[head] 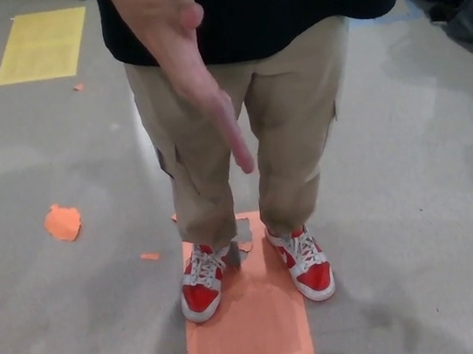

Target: The robot extends its right arm to grab a person's hand and shakes it

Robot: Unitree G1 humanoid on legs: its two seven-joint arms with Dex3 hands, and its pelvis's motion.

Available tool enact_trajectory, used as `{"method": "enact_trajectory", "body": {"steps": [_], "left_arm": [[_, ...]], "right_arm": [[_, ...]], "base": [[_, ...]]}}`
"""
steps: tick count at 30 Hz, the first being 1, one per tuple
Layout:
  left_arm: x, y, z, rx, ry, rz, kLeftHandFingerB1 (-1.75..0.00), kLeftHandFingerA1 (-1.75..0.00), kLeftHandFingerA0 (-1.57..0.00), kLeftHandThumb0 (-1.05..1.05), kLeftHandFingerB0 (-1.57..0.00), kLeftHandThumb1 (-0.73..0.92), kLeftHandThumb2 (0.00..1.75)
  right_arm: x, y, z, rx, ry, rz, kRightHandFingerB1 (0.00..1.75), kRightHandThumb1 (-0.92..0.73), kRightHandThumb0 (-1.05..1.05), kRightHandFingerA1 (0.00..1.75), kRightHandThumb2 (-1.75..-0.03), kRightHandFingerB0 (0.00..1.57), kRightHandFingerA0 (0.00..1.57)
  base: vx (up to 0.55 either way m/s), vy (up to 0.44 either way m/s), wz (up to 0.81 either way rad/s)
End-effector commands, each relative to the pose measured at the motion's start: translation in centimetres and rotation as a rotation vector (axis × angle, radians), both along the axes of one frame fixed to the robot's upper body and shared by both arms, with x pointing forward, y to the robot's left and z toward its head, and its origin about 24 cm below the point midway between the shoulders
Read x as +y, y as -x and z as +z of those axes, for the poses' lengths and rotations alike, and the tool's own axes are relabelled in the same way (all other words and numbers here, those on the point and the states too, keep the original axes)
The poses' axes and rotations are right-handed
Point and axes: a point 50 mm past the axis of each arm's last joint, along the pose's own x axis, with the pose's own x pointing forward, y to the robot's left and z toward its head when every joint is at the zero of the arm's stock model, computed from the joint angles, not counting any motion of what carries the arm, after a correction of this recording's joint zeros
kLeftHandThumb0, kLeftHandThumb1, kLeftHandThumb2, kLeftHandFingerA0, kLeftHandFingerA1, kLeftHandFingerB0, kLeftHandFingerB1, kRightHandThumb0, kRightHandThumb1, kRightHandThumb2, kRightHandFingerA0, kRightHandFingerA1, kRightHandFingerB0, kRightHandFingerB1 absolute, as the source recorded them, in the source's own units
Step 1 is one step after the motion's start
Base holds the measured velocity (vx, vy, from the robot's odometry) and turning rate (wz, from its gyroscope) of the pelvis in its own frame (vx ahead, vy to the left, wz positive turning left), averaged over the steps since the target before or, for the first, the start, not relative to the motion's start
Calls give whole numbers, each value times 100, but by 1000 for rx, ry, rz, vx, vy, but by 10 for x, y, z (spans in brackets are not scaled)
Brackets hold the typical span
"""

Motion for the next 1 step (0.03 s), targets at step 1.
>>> {"method": "enact_trajectory", "body": {"steps": [1], "left_arm": [[9, 1, 5, 4, -16, 2, -33, -33, -29, -44, -29, 81, 67]], "right_arm": [[-4, -2, 2, -7, 15, -13, 28, -92, -75, 34, -70, 15, 23]], "base": [[0, 0, 0]]}}
